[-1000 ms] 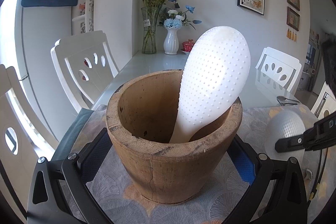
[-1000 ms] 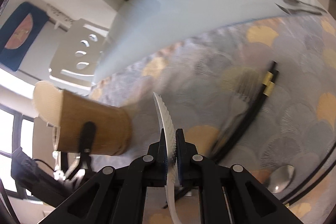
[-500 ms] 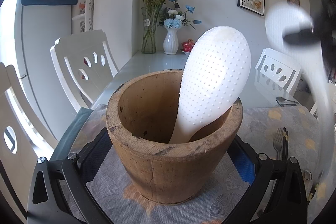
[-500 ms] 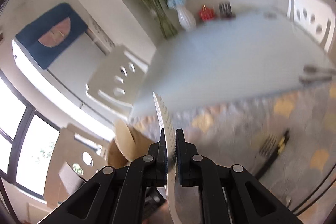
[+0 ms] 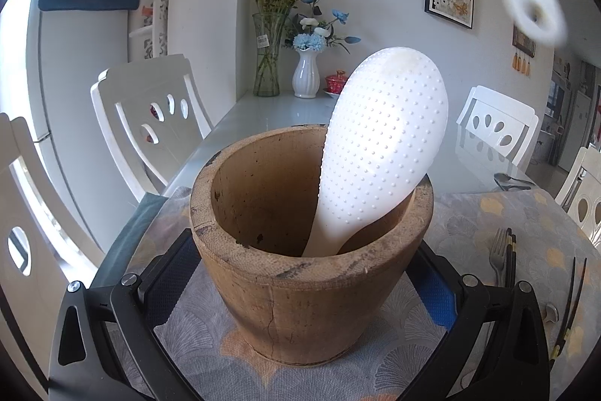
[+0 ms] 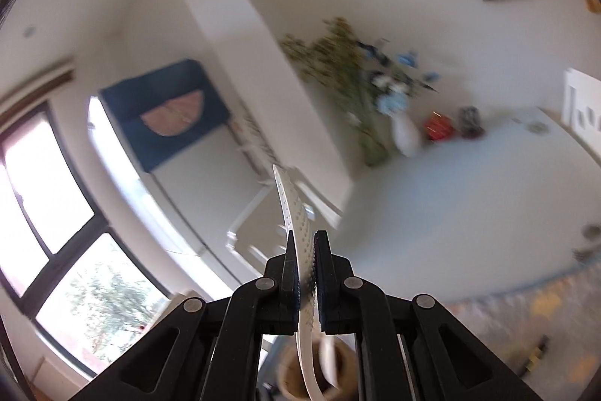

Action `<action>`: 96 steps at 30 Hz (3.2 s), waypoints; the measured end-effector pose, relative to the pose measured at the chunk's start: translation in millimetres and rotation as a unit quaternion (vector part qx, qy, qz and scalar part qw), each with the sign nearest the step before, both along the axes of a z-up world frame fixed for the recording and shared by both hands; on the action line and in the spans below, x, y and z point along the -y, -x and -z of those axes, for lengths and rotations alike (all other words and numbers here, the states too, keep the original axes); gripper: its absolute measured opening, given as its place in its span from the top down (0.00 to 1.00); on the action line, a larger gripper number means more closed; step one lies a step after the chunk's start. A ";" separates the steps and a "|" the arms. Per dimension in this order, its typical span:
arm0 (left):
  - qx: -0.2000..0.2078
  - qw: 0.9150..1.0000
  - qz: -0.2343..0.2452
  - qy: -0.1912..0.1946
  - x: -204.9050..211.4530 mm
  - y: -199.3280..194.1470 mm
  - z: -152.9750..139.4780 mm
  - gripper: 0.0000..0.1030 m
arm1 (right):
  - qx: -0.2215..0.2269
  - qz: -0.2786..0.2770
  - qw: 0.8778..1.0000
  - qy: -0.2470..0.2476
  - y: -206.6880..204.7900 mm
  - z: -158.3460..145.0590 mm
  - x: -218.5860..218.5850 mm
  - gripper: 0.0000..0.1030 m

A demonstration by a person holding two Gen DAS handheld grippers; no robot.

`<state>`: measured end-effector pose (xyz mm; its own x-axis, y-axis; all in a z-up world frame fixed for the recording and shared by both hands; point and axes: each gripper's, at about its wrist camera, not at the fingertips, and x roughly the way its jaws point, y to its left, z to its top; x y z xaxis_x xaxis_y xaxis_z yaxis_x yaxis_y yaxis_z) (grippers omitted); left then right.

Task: Organize utensils
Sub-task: 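Lift the second paddle and drop it into the cup, opening the right gripper, then grasp a black chopstick with the right gripper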

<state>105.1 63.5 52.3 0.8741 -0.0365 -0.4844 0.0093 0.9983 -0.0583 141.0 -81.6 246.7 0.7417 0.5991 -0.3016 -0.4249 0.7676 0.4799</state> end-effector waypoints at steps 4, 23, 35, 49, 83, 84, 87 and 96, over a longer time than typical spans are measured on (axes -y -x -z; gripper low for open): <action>0.000 1.000 0.000 0.001 -0.4 0.0 -0.3 0.00 | 0.032 -0.040 0.999 -0.020 -4.4 -0.2 -24.7 0.94; -0.003 1.000 0.003 0.014 -3.9 -3.1 -1.1 0.00 | 0.057 -0.058 0.997 -0.018 -7.9 43.9 -54.0 0.91; -0.003 1.000 0.003 0.012 -4.7 -3.9 -0.7 0.00 | 0.030 -0.024 0.999 -0.017 -6.1 39.0 -27.9 0.32; 0.009 1.000 0.004 0.009 -6.1 -1.1 -1.7 0.00 | -0.064 0.004 0.998 0.018 -4.5 55.9 -2.4 0.32; 0.019 1.000 0.005 0.009 -7.4 3.2 -3.2 0.00 | -0.525 0.311 0.793 0.014 77.9 234.9 251.1 0.63; 0.018 1.000 0.005 0.009 -7.4 3.1 -3.1 0.00 | -0.524 0.312 0.793 0.022 75.4 236.9 251.1 0.63; 0.019 1.000 0.005 0.009 -7.3 3.1 -3.2 0.00 | -0.519 0.297 0.795 0.100 60.6 232.7 237.7 0.64; 0.020 1.000 0.003 0.006 -6.7 4.5 -2.9 0.00 | -0.487 0.204 0.811 0.250 55.1 225.9 191.1 0.95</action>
<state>100.6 70.1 55.2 0.8923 -0.0469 -0.4491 0.0179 0.9975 -0.0688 85.9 -272.6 20.9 0.1102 -0.0144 -0.9938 0.3074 0.9514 0.0203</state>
